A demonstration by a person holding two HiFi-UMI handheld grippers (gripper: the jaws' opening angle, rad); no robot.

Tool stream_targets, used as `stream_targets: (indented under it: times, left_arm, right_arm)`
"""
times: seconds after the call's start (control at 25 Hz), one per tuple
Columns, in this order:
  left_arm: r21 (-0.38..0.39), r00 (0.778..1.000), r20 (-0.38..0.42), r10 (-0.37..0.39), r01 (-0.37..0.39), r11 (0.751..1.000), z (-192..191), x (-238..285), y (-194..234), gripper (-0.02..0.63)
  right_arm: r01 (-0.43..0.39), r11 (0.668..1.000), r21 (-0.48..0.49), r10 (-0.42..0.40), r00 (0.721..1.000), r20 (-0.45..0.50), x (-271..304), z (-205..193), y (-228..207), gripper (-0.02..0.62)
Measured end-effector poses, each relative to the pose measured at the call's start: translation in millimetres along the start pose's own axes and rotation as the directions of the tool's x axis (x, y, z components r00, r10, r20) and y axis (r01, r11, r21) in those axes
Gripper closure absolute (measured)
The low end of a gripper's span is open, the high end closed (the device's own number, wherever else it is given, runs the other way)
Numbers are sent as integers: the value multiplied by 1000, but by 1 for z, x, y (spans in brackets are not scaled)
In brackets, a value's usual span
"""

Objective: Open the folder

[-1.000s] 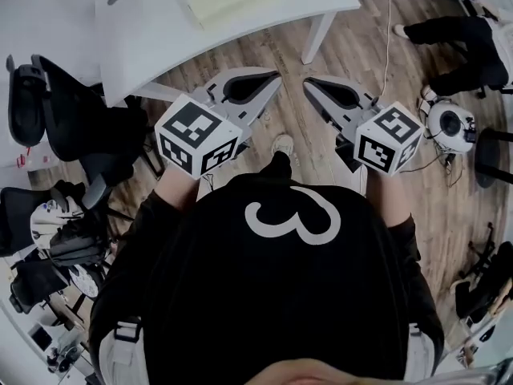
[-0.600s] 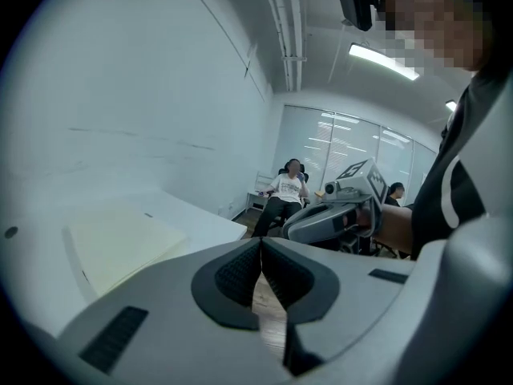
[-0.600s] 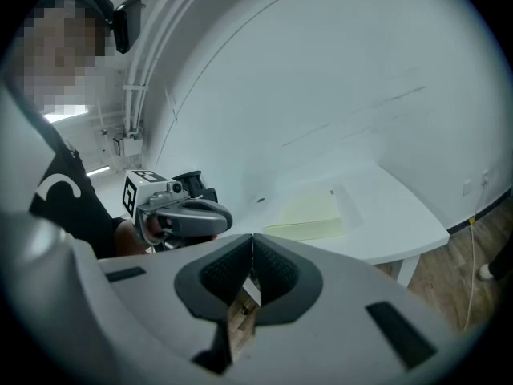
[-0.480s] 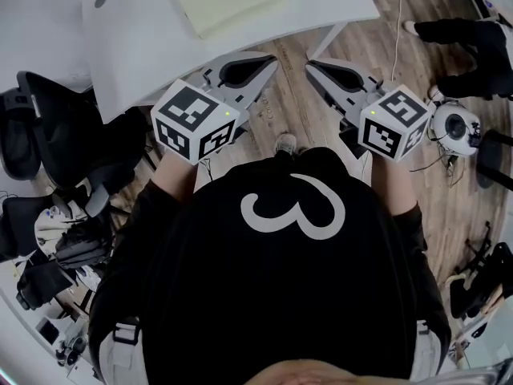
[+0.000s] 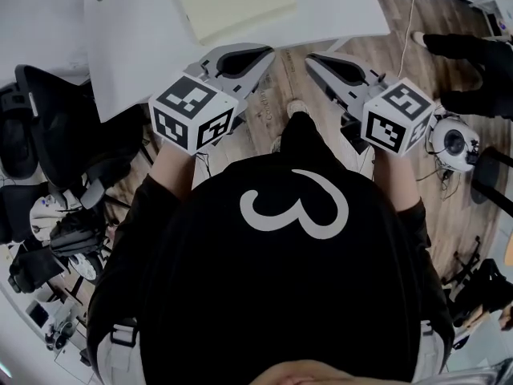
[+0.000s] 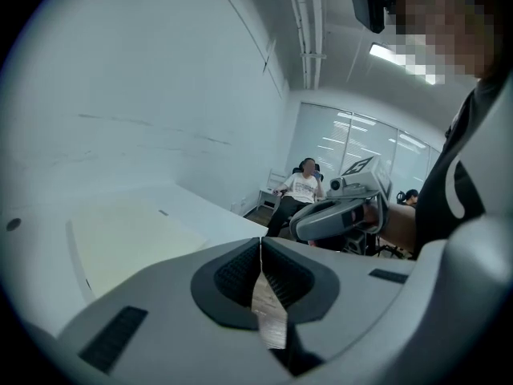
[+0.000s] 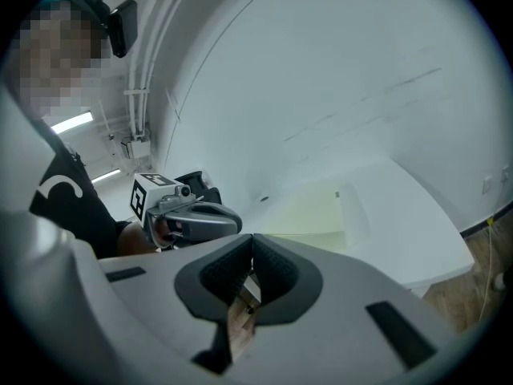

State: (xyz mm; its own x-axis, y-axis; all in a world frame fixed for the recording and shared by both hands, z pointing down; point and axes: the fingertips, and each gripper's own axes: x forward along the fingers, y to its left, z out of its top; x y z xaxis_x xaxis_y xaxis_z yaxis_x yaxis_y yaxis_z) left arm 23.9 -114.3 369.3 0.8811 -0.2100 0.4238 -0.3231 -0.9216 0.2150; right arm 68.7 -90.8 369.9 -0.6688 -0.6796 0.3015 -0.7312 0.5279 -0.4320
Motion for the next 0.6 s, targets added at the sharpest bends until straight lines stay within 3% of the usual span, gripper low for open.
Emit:
stream_targets:
  times: [0.32, 0.6]
  left_arm:
    - [55, 992, -77, 98, -94, 994, 9, 33, 39, 588]
    - [71, 974, -137, 178, -170, 983, 9, 63, 74, 586]
  right_arm:
    - [-69, 995, 70, 70, 997, -15, 14, 9, -42, 571]
    - [-68, 994, 80, 72, 996, -48, 20, 13, -84, 571]
